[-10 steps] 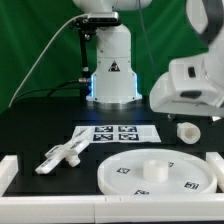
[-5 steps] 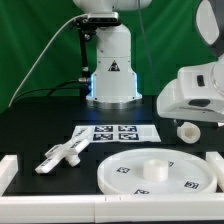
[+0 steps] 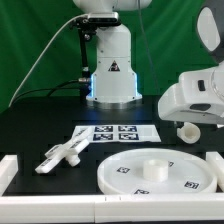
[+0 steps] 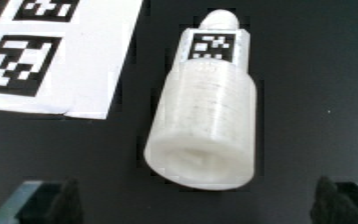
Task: Assemble round table
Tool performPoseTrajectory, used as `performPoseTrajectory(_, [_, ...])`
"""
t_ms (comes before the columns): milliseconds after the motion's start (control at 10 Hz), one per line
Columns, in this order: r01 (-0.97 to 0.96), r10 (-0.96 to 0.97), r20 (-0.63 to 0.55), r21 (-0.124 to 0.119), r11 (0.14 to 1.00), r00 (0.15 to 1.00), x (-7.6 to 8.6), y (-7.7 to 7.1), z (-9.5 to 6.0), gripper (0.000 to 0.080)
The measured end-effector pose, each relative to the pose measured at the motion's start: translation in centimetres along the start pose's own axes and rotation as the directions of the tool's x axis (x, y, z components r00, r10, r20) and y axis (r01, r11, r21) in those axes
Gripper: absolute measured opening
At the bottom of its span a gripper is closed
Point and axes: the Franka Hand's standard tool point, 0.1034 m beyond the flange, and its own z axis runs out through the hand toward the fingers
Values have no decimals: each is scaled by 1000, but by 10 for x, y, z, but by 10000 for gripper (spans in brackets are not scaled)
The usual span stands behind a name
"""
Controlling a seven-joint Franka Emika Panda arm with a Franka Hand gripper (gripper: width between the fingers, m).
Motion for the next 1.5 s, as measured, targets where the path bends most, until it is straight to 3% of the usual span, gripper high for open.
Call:
performPoseTrajectory(100, [-7, 7, 25, 5, 1000, 1000, -1, -1, 6, 649])
performPoseTrajectory(300, [-5, 4, 19, 6, 1000, 1000, 0, -1, 4, 649])
performPoseTrajectory(400, [-52, 51, 37, 21, 998, 998, -2, -5, 10, 649])
performPoseTrajectory(500, [-100, 97, 79, 38, 994, 992, -7, -9, 25, 649])
performPoseTrajectory(800, [-97, 94, 109, 23, 995, 990, -9, -11, 46, 649])
performPoseTrajectory(900, [-97, 94, 107, 25, 995, 990, -9, -11, 45, 649])
performPoseTrajectory(1100, [-97, 94, 107, 24, 995, 990, -9, -11, 45, 403])
performPoseTrajectory(1300, [-87, 83, 111, 26, 996, 990, -10, -9, 41, 404])
performPoseTrajectory(1500, [-23, 19, 68, 54, 998, 998, -16, 7, 2, 404])
